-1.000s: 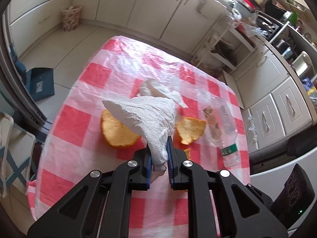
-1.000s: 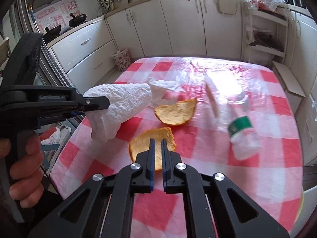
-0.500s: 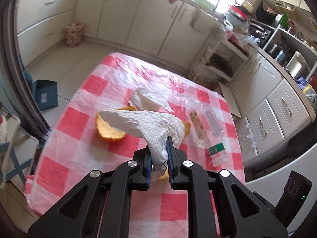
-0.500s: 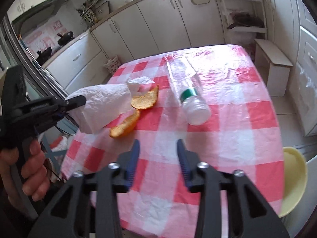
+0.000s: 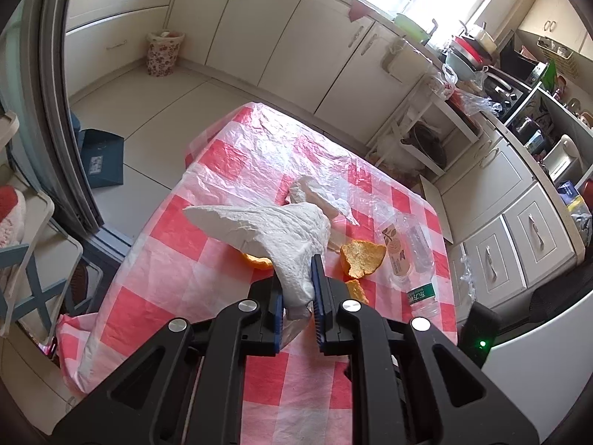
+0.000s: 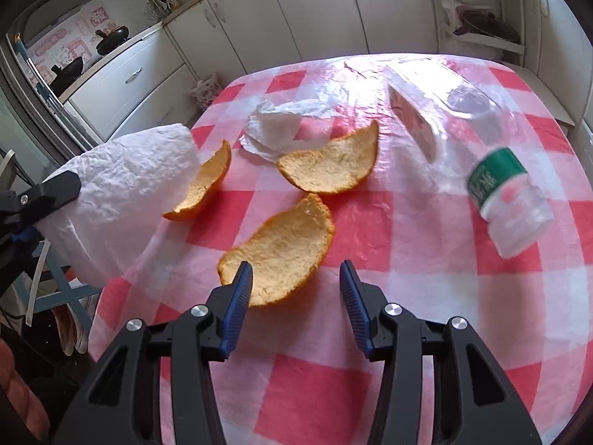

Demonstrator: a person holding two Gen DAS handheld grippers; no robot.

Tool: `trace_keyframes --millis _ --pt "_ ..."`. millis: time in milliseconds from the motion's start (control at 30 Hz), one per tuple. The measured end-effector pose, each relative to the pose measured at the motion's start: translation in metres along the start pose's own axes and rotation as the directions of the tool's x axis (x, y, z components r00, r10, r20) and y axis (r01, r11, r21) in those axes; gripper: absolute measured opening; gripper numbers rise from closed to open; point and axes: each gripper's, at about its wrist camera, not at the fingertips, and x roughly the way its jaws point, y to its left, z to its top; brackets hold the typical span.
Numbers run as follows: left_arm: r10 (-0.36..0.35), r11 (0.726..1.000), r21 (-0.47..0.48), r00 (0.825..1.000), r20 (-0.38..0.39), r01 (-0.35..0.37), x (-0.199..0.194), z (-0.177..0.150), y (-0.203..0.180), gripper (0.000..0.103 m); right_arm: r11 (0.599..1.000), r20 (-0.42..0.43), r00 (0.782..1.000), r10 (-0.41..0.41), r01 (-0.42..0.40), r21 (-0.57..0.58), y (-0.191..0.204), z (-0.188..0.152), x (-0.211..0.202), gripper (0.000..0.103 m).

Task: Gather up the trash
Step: 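Carry towel and peel over the yellow bucket and open both grippers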

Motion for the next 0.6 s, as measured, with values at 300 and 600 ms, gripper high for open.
trace_keyframes --millis 300,600 --pt "-0.009 1.000 -0.029 1.000 0.019 0.010 -0.003 0.001 0.003 0.012 0.995 0.026 0.999 -0.024 0.027 -0.095 0.015 -0.002 -0.009 0.006" --pt "-0.058 0.995 0.087 0.998 0.035 0.055 -0.008 -0.017 -0.048 0.012 0.991 0.146 0.987 -0.065 0.082 -0.109 -0.015 -0.014 -0.084 0.006"
